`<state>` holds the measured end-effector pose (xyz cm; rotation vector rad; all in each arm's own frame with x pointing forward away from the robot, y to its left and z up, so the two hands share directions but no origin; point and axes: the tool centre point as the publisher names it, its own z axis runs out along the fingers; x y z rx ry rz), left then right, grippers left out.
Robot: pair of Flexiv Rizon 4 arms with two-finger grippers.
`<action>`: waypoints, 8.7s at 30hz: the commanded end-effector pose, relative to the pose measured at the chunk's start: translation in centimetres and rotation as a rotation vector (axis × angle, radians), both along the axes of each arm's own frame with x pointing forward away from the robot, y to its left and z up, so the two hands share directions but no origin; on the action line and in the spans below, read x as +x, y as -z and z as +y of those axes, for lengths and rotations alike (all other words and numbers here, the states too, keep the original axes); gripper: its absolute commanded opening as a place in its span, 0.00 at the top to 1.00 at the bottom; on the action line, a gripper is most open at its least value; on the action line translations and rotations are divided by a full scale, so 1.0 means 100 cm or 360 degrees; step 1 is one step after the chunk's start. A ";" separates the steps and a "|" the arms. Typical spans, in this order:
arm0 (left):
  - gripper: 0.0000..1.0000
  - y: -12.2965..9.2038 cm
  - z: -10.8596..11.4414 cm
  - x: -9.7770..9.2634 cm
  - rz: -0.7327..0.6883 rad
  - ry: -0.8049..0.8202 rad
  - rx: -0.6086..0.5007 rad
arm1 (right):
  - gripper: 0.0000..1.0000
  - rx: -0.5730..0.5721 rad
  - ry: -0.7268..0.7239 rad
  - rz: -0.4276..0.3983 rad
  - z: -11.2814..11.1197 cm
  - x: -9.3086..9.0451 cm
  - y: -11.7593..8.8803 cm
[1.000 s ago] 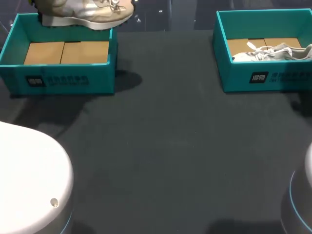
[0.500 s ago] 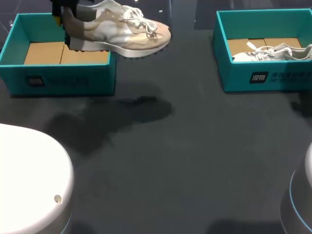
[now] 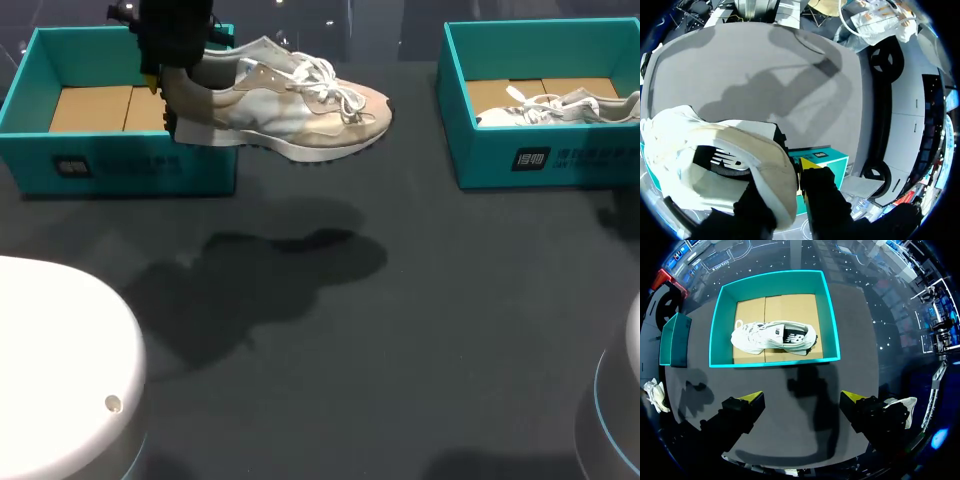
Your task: Take the shoe out of the shoebox, open the shoe tongue, remove and reinsert the insole, then place the shoe into the shoebox
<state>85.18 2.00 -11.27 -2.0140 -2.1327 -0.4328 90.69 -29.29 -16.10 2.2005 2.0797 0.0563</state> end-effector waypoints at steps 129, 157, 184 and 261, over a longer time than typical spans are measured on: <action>0.00 0.177 -0.091 -0.169 0.0559 -0.0720 -0.0780 | 0.00 -0.0002 0.0001 0.0000 0.000 0.000 0.000; 0.00 0.161 -0.097 -0.149 0.1262 -0.2064 -0.1421 | 0.00 -0.0002 0.0001 0.0000 0.000 0.000 0.000; 0.00 0.218 -0.073 -0.146 0.1805 -0.2204 -0.1725 | 0.00 -0.0002 0.0001 0.0000 0.000 0.000 0.000; 0.00 0.293 -0.177 -0.147 0.1522 -0.2171 -0.1859 | 0.00 -0.0002 0.0001 0.0000 0.000 0.000 0.000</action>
